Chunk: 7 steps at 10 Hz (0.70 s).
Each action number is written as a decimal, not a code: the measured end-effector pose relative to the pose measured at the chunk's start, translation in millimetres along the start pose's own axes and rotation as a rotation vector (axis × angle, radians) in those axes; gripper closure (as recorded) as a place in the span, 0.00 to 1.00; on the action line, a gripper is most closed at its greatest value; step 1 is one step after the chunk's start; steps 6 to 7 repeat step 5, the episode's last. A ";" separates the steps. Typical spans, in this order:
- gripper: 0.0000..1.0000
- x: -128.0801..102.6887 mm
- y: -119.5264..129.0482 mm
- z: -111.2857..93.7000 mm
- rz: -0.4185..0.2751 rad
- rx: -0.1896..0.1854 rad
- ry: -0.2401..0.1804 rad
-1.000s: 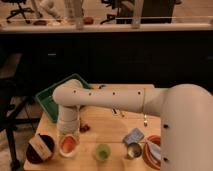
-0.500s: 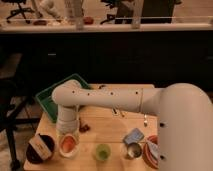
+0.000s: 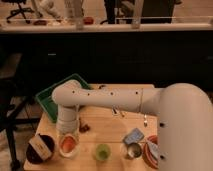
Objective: Place apple in paper cup
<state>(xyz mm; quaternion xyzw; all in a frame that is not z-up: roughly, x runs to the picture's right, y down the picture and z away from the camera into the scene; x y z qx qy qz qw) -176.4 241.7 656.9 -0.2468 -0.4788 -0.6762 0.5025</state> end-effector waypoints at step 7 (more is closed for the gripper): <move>0.20 0.0 0.0 0.0 0.000 0.000 0.000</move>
